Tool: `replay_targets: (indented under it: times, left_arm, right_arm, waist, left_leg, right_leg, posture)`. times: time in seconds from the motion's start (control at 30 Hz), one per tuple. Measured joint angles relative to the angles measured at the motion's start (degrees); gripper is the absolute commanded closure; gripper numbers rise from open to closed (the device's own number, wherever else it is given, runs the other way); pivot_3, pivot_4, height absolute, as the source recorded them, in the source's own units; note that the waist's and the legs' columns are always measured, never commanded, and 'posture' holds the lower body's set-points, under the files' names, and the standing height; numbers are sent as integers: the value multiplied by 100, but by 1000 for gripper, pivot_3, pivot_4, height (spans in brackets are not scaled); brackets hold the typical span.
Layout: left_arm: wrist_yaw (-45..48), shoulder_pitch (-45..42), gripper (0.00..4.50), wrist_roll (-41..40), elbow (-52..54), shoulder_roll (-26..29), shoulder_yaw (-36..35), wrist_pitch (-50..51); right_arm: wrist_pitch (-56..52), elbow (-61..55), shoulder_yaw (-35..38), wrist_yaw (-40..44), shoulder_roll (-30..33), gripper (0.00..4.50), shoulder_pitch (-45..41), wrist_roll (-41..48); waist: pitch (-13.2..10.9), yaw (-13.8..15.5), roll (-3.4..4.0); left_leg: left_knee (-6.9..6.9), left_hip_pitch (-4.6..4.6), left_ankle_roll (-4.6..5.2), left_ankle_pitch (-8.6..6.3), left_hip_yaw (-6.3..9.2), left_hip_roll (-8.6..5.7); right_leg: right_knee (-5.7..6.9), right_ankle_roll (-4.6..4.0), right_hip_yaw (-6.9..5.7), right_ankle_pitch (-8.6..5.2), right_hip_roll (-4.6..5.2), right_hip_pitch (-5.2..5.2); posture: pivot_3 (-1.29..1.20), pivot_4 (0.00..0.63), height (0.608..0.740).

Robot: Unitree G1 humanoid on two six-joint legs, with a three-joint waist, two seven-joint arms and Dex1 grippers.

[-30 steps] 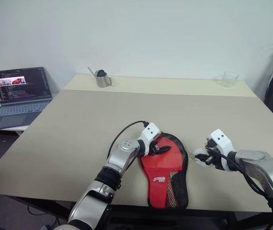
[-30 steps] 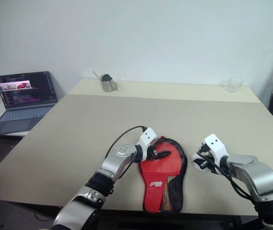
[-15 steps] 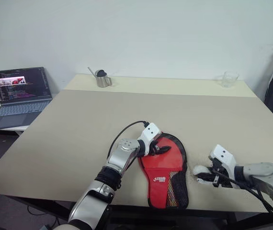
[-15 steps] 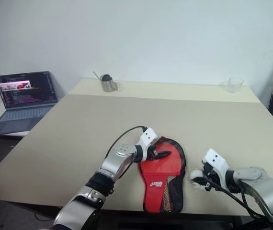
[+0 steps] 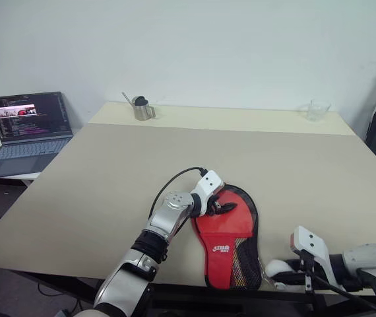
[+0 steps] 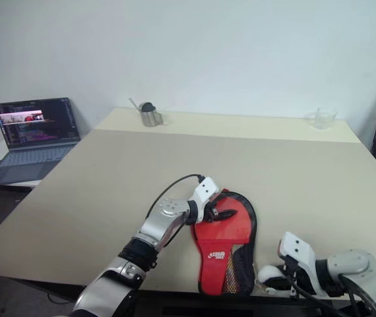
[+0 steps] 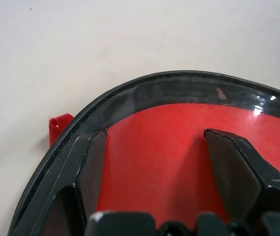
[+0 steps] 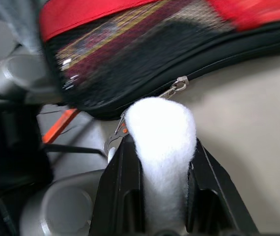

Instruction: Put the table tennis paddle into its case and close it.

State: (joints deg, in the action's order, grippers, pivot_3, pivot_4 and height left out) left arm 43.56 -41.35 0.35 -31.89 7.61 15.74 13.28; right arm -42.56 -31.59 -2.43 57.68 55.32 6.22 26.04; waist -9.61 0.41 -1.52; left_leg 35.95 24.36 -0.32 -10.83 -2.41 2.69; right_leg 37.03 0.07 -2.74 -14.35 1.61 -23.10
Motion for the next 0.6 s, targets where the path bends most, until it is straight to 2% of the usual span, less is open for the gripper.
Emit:
replay_targets:
  times: [0.33, 0.6]
  left_arm:
    - [57, -7, 1065, 7, -3, 15, 18, 0]
    - [72, -15, 1065, 14, -10, 21, 20, 0]
  right_arm:
    - [152, -262, 135, 438, 202, 3958, 404, 275]
    - [601, 80, 145, 682, 216, 3963, 433, 213]
  waist:
    - [5, 5, 2]
    - [6, 4, 2]
  left_leg:
    - [0, 0, -2, -1, 7, -1]
    - [0, 0, -2, -1, 8, -2]
  right_leg:
    - [-3, -2, -5, -1, 0, 3]
    - [-3, -2, -6, -1, -1, 3]
  posture:
    - [0, 150, 740]
    - [0, 150, 740]
